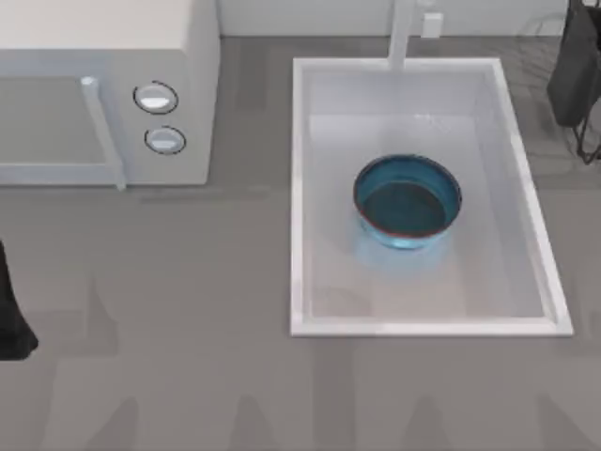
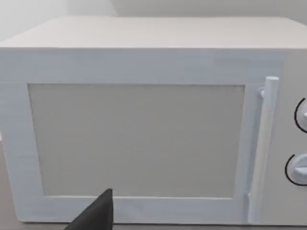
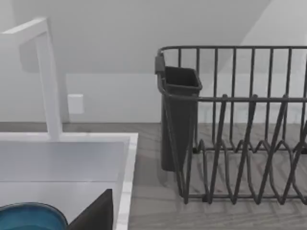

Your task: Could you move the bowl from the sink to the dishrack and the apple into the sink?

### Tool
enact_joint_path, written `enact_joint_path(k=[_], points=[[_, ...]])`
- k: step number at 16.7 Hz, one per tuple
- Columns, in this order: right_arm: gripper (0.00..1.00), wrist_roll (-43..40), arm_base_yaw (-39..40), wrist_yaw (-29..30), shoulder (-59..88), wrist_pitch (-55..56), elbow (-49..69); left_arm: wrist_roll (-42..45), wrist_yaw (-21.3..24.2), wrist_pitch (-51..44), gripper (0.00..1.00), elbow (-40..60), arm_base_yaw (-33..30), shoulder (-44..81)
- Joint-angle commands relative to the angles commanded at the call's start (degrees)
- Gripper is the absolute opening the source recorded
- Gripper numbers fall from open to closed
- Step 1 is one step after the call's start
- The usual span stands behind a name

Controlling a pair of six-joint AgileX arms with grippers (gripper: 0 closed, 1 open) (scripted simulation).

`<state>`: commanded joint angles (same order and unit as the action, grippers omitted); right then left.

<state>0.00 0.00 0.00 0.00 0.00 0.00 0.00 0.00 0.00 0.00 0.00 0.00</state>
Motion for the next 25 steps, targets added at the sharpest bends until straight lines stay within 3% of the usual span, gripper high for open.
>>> enact_joint_path(k=[4, 8, 12, 19, 25], points=[[1.00, -0.7, 0.3, 0.2, 1.4, -0.7, 1.4, 0.0, 0.0, 0.0, 1.00, 0.0, 0.0, 0.0], [1.00, -3.0, 2.6, 1.2, 11.3, -5.7, 10.9, 0.0, 0.0, 0.0, 1.00, 0.0, 0.0, 0.0], [1.00, -2.3, 6.6, 2.2, 30.3, -14.8, 29.1, 0.0, 0.0, 0.0, 1.00, 0.0, 0.0, 0.0], [1.00, 6.6, 11.3, 4.3, 79.6, -30.9, 72.5, 0.0, 0.0, 0.0, 1.00, 0.0, 0.0, 0.0], [1.00, 12.6, 16.9, 3.6, 109.0, -41.5, 95.7, 0.0, 0.0, 0.0, 1.00, 0.0, 0.0, 0.0]])
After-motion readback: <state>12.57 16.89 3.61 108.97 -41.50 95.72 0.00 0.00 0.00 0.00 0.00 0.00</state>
